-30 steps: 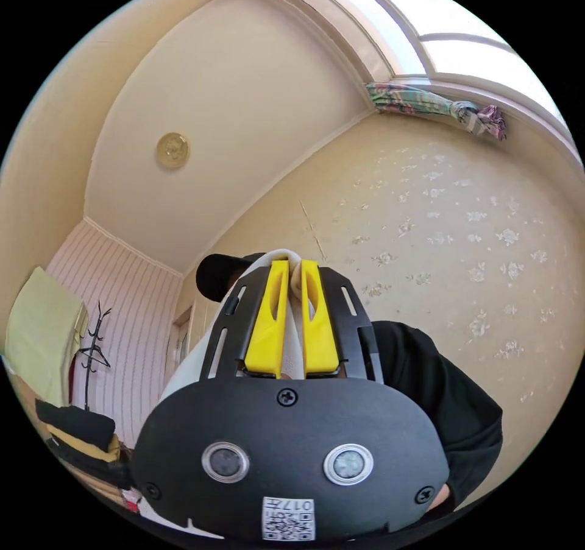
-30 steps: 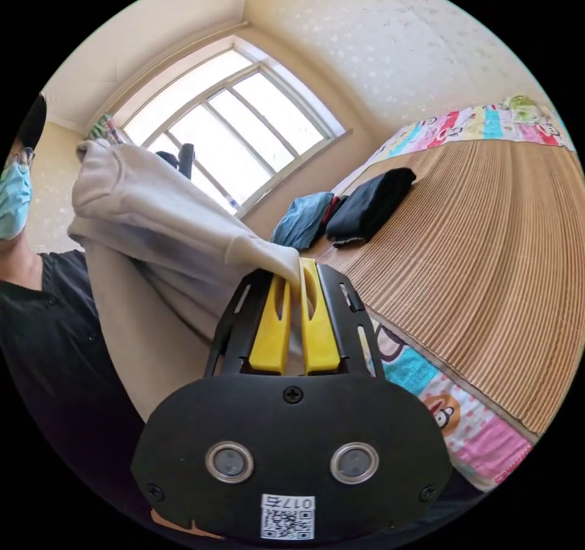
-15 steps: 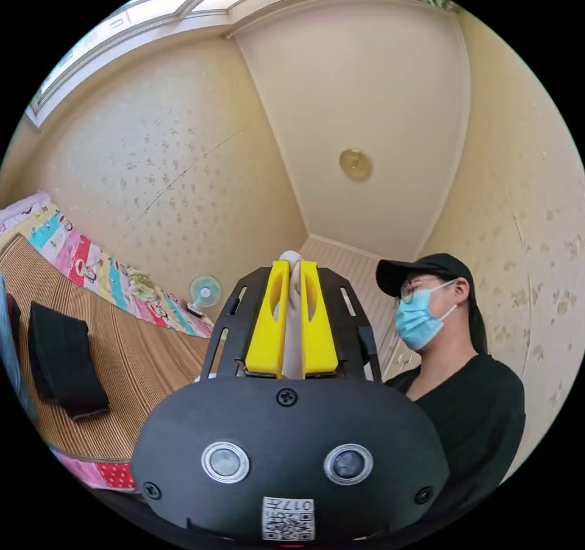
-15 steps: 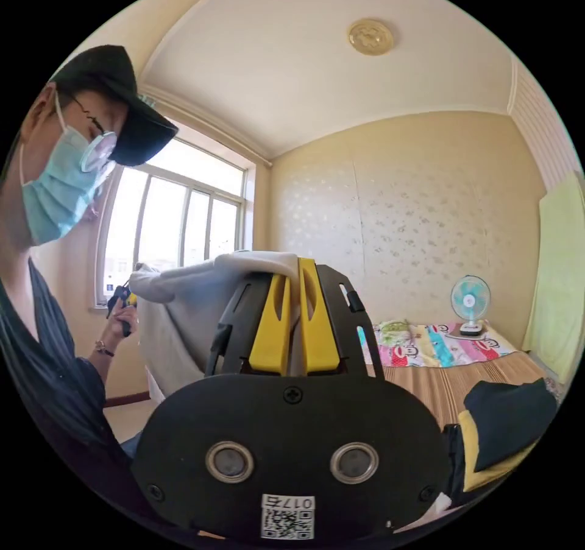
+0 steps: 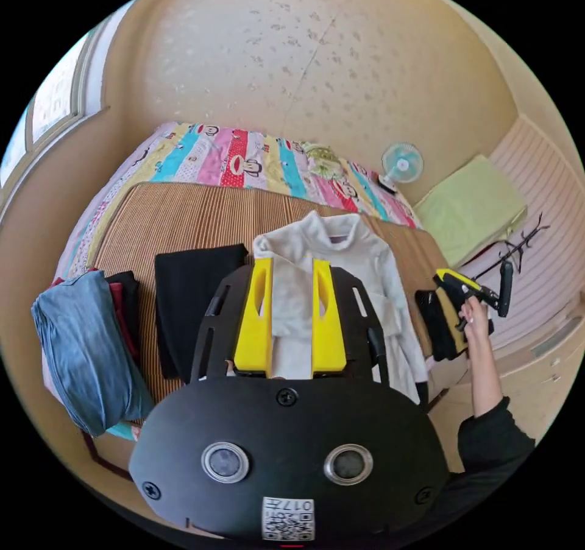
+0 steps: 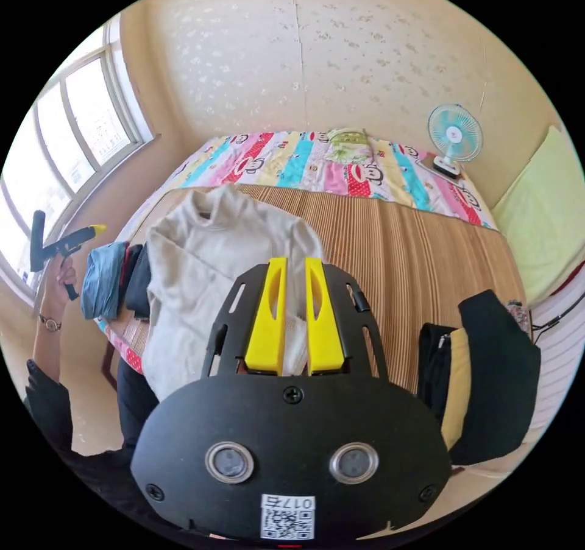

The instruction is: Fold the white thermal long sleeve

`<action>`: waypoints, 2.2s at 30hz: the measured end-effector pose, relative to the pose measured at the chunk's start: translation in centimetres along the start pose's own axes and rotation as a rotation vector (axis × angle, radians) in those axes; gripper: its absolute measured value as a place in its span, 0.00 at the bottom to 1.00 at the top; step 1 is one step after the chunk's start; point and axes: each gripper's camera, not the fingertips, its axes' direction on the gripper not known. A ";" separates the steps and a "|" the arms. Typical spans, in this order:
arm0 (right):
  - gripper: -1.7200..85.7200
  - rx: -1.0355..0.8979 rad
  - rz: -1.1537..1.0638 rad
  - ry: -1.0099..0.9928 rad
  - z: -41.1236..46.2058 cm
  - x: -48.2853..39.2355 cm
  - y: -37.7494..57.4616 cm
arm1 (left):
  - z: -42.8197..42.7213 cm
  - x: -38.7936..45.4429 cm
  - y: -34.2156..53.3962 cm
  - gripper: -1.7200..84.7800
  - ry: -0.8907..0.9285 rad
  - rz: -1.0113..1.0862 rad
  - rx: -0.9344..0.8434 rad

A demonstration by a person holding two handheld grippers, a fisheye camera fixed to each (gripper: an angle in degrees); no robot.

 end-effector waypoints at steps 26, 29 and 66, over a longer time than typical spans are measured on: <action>0.11 -0.194 0.346 0.128 9.7 10.8 29.6 | -10.5 -16.2 5.3 0.03 0.358 -0.466 0.810; 0.08 -0.349 0.135 0.256 12.4 9.5 28.4 | -16.8 -21.0 12.1 0.06 0.042 -0.626 0.819; 0.04 -0.072 -0.025 -0.034 -1.2 -18.2 31.6 | -14.4 -31.2 20.9 0.16 -0.242 -0.727 0.349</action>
